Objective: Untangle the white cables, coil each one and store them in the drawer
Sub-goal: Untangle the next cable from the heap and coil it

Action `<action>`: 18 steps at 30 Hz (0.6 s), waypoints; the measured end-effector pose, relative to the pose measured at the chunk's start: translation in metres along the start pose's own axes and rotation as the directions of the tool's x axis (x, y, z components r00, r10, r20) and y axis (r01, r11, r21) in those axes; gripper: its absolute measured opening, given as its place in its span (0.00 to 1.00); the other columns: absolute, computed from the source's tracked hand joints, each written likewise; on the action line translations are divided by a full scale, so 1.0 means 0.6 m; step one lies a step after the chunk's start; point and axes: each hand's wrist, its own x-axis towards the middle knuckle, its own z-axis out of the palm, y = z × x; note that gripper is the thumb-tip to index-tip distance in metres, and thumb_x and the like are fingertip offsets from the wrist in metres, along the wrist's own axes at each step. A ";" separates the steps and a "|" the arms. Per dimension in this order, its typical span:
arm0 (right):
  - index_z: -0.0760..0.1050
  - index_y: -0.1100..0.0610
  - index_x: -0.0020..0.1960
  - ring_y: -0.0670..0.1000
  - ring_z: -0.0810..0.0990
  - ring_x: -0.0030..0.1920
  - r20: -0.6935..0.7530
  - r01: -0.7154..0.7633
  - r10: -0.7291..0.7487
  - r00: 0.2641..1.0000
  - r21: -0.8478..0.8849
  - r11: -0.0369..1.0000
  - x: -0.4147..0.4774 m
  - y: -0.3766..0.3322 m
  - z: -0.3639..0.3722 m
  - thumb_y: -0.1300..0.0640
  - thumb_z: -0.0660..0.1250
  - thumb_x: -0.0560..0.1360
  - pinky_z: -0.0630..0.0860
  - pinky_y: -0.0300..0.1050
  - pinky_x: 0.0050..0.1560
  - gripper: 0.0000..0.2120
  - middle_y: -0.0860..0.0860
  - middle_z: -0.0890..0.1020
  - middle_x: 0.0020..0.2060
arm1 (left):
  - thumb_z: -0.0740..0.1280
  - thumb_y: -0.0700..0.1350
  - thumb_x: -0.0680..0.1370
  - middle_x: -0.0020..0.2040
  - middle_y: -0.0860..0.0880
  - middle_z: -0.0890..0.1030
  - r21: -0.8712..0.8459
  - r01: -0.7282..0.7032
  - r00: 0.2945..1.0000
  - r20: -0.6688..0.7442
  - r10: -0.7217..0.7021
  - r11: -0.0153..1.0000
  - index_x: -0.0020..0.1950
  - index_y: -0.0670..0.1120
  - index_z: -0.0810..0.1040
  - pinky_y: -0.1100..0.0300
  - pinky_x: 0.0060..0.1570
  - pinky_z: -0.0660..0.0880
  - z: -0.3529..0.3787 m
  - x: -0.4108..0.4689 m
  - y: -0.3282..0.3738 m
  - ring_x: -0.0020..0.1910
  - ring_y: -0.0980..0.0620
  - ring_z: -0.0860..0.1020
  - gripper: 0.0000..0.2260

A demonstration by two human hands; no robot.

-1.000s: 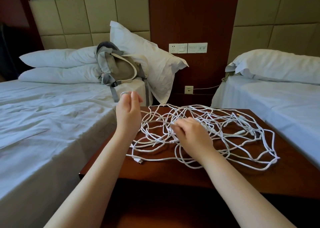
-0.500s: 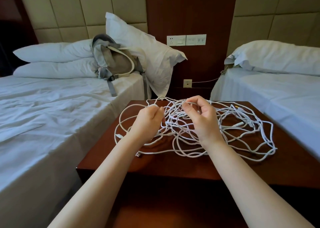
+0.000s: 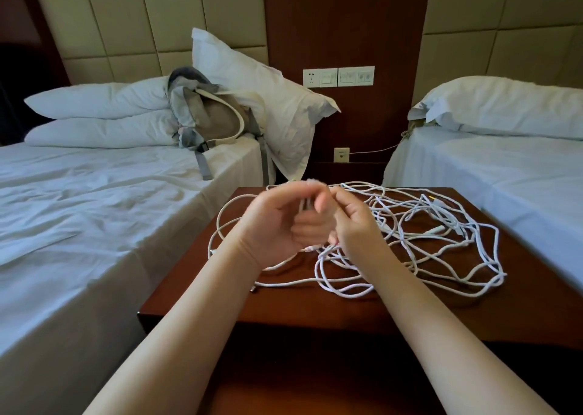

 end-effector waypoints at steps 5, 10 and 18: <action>0.74 0.47 0.50 0.43 0.68 0.23 0.330 -0.100 0.190 0.925 -0.270 0.958 -0.010 0.001 0.021 0.59 0.54 0.82 0.69 0.36 0.32 0.12 0.51 0.73 0.27 | 0.55 0.44 0.78 0.24 0.54 0.64 -0.004 -0.364 0.833 -0.449 0.323 0.932 0.31 0.45 0.74 0.68 0.22 0.62 -0.007 0.003 0.025 0.22 0.59 0.62 0.17; 0.74 0.50 0.39 0.44 0.70 0.27 0.305 -0.025 0.176 0.936 -0.441 0.897 -0.015 0.001 0.013 0.54 0.60 0.80 0.69 0.39 0.35 0.11 0.46 0.72 0.25 | 0.51 0.39 0.81 0.25 0.52 0.64 0.198 -0.413 0.523 -0.748 0.410 0.889 0.35 0.44 0.67 0.67 0.24 0.62 -0.043 -0.007 0.025 0.24 0.57 0.62 0.15; 0.75 0.54 0.46 0.46 0.74 0.33 0.241 0.238 -0.079 0.967 -0.755 0.610 -0.015 0.010 0.000 0.49 0.60 0.80 0.70 0.44 0.36 0.10 0.45 0.75 0.31 | 0.58 0.41 0.81 0.30 0.48 0.76 0.795 0.277 0.241 -0.602 0.761 0.540 0.35 0.44 0.75 0.61 0.34 0.72 -0.069 -0.028 0.005 0.28 0.55 0.74 0.15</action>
